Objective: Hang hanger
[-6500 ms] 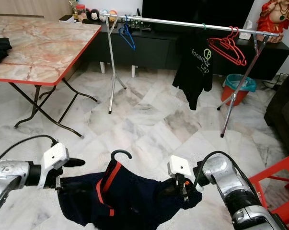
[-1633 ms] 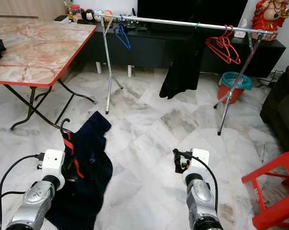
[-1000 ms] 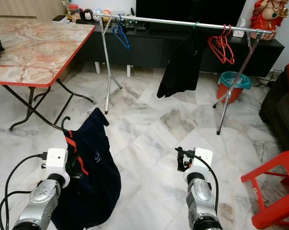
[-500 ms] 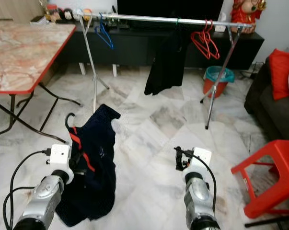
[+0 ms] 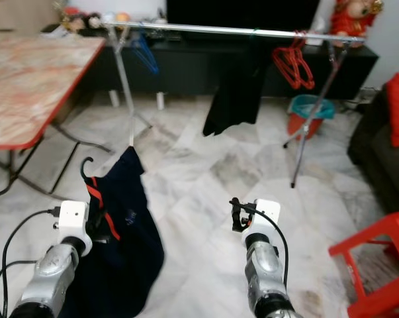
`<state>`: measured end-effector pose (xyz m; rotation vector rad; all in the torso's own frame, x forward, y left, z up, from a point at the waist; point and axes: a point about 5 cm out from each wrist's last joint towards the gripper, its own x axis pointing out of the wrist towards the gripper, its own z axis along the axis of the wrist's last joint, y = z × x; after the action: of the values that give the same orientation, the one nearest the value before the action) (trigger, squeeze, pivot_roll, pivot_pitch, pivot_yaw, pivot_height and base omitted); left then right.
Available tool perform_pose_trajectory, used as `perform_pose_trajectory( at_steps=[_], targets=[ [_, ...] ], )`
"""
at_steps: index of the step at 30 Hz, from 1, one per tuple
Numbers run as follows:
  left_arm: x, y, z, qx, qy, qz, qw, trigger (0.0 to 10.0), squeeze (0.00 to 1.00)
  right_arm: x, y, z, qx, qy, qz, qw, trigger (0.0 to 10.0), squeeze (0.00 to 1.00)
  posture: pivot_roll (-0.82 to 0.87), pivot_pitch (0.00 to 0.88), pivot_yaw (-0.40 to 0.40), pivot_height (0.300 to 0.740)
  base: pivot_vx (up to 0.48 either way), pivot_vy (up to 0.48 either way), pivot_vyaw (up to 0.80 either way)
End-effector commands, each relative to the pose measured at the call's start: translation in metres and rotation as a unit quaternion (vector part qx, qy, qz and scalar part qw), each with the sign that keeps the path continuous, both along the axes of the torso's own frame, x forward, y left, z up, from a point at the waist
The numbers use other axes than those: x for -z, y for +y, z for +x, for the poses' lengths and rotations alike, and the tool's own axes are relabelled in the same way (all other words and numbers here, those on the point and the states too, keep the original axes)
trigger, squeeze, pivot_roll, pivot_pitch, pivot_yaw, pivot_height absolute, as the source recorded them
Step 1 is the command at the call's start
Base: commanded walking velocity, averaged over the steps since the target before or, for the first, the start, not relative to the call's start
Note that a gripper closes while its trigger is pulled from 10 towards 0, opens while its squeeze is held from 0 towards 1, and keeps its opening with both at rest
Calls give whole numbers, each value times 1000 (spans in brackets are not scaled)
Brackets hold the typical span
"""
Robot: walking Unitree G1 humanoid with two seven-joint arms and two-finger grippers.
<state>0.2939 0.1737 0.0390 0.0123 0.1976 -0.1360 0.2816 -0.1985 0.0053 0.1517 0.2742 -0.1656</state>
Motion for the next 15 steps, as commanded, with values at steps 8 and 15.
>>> perform_pose_trajectory(
  at_steps=[8, 15],
  targets=[
    [-9, 16, 2, -16, -17, 13, 1000, 10000, 0, -7, 15, 9, -17, -18, 11, 1000, 10000, 0, -9, 0, -29, 740, 480, 0, 0],
    [-9, 15, 2, -14, -17, 11, 1000, 10000, 0, -8, 16, 10, -17, -20, 12, 1000, 10000, 0, -9, 0, -30, 740, 480, 0, 0]
  ],
)
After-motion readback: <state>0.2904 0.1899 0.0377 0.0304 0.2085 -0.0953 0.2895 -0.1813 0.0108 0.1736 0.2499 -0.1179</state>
